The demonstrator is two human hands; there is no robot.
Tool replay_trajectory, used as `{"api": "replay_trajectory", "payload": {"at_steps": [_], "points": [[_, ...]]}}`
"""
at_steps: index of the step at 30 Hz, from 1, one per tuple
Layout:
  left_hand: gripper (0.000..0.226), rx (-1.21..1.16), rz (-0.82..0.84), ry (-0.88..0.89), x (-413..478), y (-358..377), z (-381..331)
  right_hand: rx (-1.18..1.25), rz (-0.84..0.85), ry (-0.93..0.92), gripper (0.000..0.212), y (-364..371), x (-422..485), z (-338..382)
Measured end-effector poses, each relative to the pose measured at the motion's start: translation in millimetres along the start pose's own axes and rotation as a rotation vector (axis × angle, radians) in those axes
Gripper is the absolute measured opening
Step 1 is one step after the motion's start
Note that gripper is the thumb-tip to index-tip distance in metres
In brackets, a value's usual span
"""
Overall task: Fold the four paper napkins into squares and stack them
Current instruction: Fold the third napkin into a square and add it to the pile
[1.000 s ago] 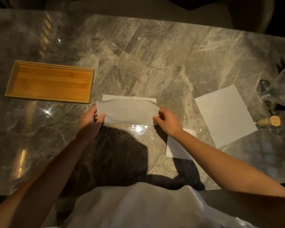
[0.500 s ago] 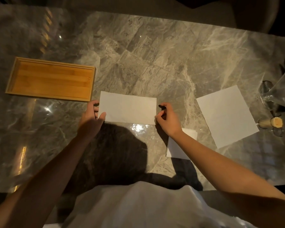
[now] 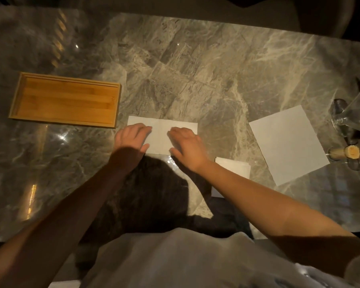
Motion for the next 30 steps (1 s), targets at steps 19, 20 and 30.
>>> {"api": "replay_trajectory", "payload": {"at_steps": [19, 20, 30], "points": [[0.04, 0.105, -0.025, -0.103, -36.3, 0.6, 25.2, -0.149, 0.143, 0.097, 0.061, 1.6, -11.7, -37.3], [0.037, 0.071, -0.039, -0.084, -37.9, 1.8, 17.0, -0.123, 0.127, 0.14, 0.055, -0.6, -11.3, -35.9], [0.062, 0.033, 0.143, -0.009, -38.3, 37.4, -23.3, 0.033, 0.345, 0.078, 0.03, 8.6, -35.5, -24.2]]}}
Point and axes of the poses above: each hand's wrist, its own x-axis towards the middle knuckle, its own y-axis out of the palm, z = x × y, the point moved 7 cm from there along x, towards the middle knuckle, and after that the axes turned 5 degrees about -x, right-handed, at the moved point
